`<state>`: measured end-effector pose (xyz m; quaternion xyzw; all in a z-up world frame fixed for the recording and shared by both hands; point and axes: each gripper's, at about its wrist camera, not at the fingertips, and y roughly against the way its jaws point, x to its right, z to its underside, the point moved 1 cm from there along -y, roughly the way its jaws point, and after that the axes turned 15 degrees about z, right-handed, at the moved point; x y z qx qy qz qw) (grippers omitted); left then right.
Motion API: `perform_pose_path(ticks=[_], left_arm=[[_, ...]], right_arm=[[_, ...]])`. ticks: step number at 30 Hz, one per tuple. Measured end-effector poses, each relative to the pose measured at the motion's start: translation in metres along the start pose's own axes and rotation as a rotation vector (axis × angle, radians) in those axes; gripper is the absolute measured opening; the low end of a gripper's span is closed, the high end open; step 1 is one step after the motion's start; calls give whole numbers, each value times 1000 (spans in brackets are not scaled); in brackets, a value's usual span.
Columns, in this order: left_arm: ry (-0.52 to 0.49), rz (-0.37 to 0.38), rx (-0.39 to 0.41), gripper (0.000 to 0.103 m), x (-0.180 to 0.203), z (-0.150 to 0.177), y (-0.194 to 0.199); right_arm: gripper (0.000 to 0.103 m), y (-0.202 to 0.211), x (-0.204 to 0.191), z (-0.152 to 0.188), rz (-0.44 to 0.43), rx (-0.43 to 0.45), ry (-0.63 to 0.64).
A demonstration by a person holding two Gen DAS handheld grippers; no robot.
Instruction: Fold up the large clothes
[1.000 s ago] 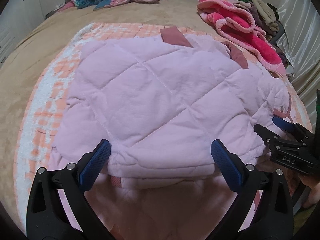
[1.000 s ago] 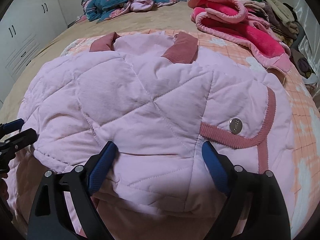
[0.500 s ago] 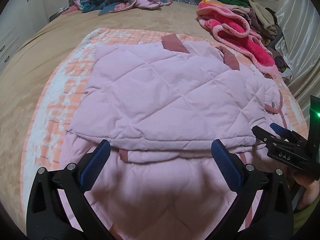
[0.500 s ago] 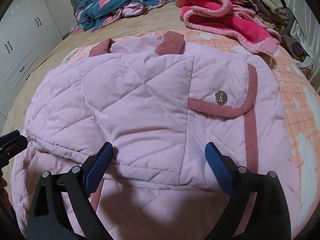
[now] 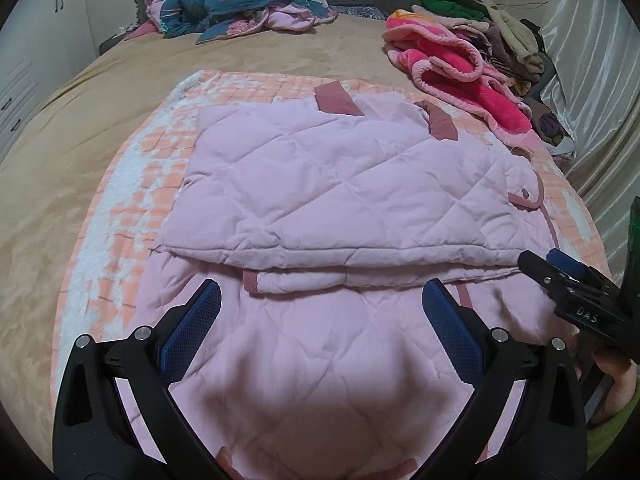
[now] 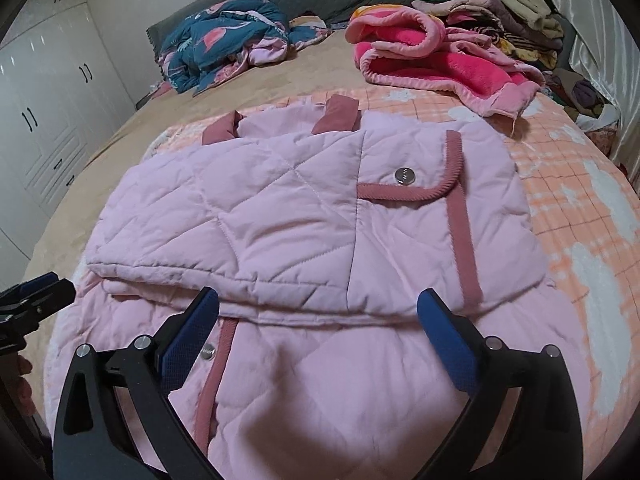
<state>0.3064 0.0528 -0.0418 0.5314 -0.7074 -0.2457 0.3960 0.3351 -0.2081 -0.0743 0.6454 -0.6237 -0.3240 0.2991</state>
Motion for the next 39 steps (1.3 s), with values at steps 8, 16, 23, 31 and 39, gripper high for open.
perform_pose_path(ticks=[8,16,23,31,39], left_arm=[[6,2,23,95,5,6,19],[1,24,54,95,15,11,41],[-2,32,85,95,23,16,59],[-14,44,120,95,29,20,83],[-36,52,164,95,37,26,109]], right_arm=[[99,32,1,6,-28,43,4],[99,73,5,6,-17,123,6],[99,108,4,7,-16,181,20],[99,141,3,13,-21,229,29],[99,167,1,18,-39,256,31]])
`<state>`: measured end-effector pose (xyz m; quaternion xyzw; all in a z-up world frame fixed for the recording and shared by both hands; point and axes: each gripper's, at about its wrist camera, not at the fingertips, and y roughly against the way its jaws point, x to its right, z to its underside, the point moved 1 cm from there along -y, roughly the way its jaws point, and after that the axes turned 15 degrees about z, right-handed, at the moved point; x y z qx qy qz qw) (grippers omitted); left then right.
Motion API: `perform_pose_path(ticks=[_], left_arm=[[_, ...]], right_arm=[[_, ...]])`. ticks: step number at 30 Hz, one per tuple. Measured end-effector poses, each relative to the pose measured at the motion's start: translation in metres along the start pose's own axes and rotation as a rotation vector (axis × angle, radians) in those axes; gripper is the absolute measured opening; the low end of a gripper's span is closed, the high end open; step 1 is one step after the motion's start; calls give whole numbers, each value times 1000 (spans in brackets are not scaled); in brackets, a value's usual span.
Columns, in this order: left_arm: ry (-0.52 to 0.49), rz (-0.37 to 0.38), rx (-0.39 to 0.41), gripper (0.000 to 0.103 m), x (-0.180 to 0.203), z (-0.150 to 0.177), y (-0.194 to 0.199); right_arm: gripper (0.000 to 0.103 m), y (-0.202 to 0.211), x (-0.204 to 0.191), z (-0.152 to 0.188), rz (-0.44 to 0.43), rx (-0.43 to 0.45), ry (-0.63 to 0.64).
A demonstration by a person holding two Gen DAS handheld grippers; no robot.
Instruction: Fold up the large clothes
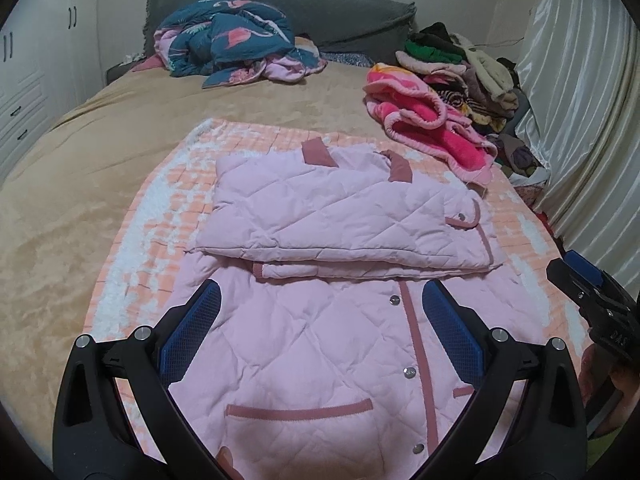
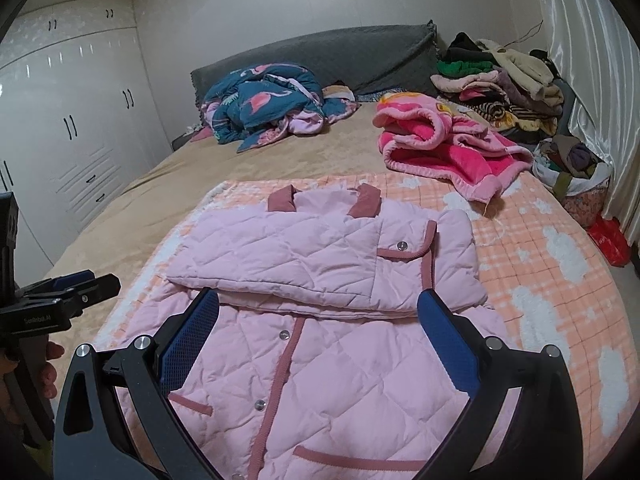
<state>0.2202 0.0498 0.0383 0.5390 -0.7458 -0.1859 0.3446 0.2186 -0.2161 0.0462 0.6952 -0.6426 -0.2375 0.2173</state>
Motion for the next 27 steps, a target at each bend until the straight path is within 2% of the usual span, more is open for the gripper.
perform_pose_path(ticks=[12,27], left_arm=[[-18,14,38,95,13,11,32],[-11,29,51,95,20,37,50]], right_arm=[[99,39,-3,0,-11,47,4],[99,72,2,13,-7,70,-1]])
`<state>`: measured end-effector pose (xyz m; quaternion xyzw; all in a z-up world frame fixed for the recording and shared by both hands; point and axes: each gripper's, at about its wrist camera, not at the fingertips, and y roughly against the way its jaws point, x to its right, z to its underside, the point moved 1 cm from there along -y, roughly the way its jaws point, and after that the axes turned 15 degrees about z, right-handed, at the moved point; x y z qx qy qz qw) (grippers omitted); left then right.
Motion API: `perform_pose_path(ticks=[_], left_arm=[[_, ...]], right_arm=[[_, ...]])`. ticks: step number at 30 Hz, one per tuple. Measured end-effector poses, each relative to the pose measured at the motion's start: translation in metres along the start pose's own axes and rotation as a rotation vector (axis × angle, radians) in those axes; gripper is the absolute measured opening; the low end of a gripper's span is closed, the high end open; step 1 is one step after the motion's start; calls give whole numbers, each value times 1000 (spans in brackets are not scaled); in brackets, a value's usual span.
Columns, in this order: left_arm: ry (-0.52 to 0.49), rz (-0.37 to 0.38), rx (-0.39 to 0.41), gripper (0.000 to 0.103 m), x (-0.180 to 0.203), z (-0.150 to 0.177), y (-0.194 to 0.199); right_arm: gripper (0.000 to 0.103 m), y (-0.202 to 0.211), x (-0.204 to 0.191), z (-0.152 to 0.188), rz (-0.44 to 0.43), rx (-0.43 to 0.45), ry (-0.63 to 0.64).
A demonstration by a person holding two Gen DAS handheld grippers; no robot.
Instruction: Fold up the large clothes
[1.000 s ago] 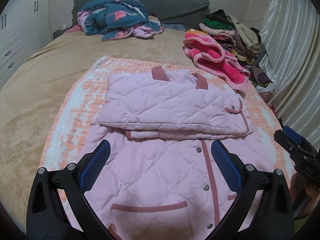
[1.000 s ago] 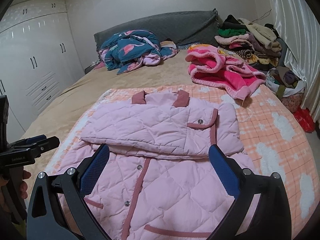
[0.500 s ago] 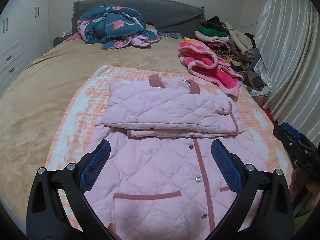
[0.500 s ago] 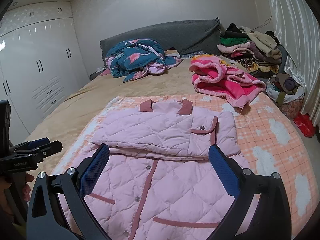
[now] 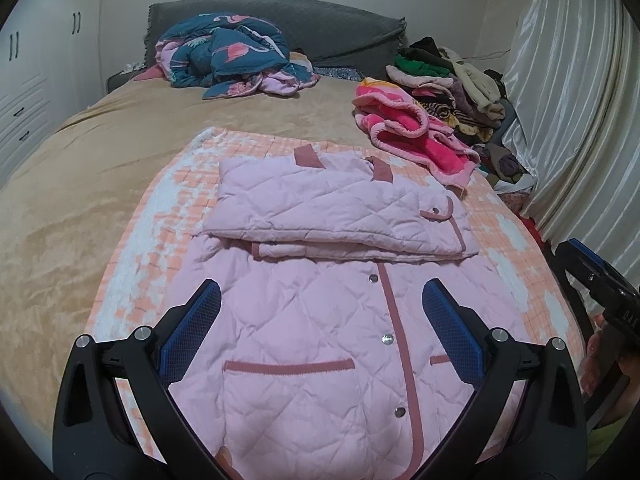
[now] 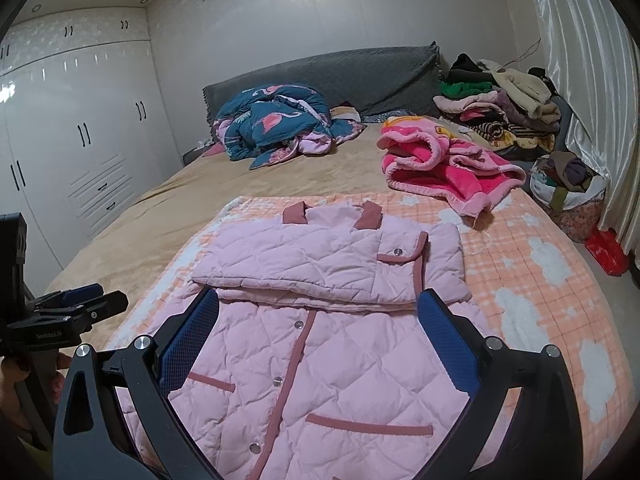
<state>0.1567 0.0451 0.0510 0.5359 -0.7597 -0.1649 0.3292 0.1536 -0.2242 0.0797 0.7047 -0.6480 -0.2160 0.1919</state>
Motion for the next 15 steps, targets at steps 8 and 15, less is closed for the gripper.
perform_pose_path(ticks=[8,15], left_arm=[[-5,-8,-8,95,2,15,6],[-1,-26,-23,95,-1,29,8]], right_arm=[[99,8,9,15,6,-14,-7],[99,9,18,28,20,-33,-3]])
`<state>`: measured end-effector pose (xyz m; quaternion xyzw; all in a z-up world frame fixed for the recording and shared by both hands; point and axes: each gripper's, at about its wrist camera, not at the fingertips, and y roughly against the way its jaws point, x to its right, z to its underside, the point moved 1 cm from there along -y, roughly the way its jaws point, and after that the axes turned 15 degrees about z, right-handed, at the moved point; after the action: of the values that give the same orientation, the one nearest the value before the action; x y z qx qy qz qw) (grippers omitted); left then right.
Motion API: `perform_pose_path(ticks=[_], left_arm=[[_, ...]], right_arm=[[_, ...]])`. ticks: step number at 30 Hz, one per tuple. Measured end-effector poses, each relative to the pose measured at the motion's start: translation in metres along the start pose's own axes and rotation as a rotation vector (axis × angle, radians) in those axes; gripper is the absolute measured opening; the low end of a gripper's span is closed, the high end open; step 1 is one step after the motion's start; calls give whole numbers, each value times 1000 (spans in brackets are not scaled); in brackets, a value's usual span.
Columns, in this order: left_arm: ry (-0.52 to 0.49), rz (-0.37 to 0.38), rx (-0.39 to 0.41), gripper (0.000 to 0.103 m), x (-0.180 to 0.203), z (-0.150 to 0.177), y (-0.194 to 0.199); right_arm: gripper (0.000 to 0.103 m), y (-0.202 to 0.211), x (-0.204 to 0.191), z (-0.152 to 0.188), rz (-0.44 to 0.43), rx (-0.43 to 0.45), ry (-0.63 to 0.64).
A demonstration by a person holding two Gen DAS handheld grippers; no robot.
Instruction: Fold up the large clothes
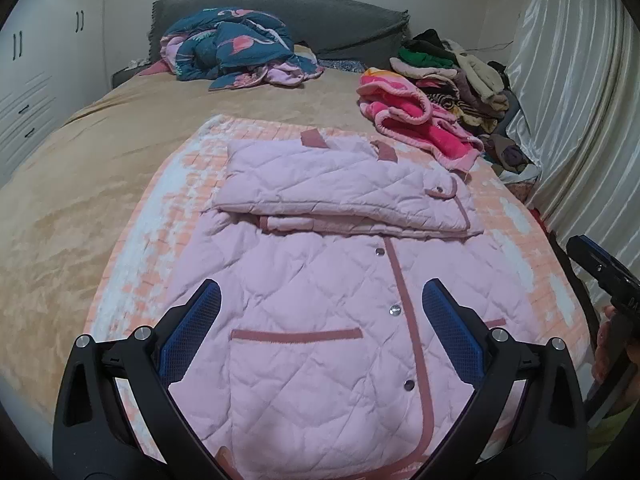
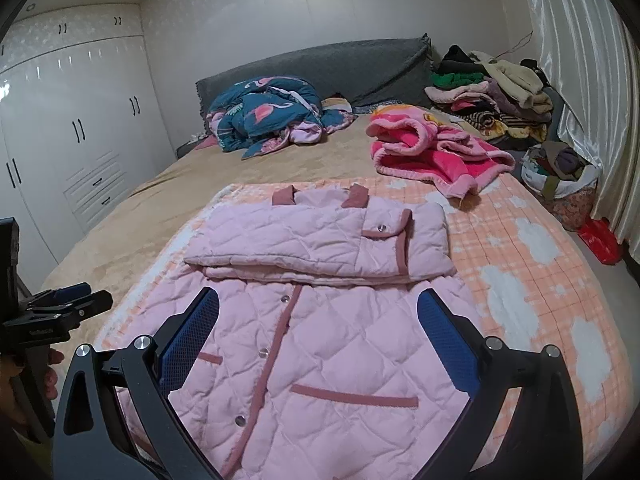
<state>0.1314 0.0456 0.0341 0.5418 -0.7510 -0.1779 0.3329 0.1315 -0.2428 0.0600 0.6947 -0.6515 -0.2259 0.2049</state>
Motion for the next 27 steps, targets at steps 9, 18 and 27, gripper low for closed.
perform_pose_path(ticks=[9,18,27], left_arm=[[9,-15,-28,95,-4,23,1],[23,-40,-56,95,-15,47,-1],[54,-67,-79,95,-31,70,-2]], right_arm=[[99,-2,10,21,24,-35,19],[99,-9,19,47,52,-89,31],[99,-13,29,71,82,-134,25]])
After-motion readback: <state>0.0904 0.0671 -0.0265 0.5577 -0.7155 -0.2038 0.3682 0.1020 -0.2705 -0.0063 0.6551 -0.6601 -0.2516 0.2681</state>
